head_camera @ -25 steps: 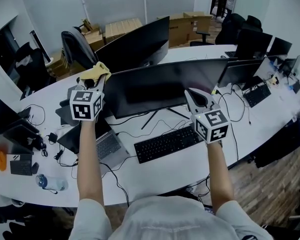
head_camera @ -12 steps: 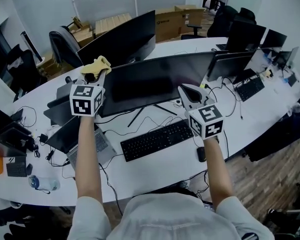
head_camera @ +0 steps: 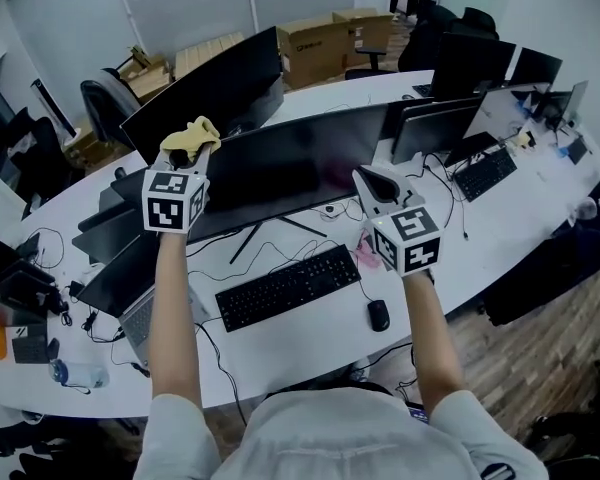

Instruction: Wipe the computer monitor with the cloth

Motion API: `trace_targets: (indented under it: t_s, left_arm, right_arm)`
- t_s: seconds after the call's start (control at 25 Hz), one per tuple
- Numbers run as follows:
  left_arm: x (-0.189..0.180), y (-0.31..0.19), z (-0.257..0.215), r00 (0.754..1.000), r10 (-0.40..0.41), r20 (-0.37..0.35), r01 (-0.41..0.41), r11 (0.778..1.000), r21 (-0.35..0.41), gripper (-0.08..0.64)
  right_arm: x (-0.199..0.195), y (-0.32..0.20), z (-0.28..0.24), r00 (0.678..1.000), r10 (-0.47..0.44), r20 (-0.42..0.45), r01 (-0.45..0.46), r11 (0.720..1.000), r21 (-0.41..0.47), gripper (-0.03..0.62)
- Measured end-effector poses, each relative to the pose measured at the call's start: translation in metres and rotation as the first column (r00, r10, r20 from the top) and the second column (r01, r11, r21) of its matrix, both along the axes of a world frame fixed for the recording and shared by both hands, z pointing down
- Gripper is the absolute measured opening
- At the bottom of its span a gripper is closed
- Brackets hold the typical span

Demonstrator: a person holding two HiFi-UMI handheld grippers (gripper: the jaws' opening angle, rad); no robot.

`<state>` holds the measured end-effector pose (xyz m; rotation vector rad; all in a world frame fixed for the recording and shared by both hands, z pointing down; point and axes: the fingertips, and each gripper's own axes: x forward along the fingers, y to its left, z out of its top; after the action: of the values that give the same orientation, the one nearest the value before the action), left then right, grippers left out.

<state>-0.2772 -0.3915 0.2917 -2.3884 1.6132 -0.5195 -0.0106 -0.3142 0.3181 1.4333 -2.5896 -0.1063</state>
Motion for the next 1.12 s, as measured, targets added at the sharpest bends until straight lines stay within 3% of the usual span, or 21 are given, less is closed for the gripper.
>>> trace_targets:
  t_s: [0.48, 0.8, 1.12]
  left_arm:
    - [0.130, -0.031, -0.001, 0.998, 0.045, 0.037, -0.045, 0.999, 0.006, 0.058]
    - [0.216, -0.045, 0.002, 0.997, 0.078, 0.020, -0.078, 0.997, -0.004, 0.058]
    - [0.292, -0.056, 0.005, 0.992, 0.127, -0.014, -0.127, 0.992, -0.027, 0.058]
  right_arm:
    - [0.109, -0.009, 0.000, 1.000, 0.012, -0.001, -0.011, 1.000, 0.007, 0.028]
    - [0.183, -0.014, 0.001, 0.999, 0.036, -0.007, -0.036, 0.999, 0.001, 0.028]
    - [0.225, -0.022, -0.007, 0.999, 0.048, 0.000, -0.048, 0.999, 0.009, 0.028]
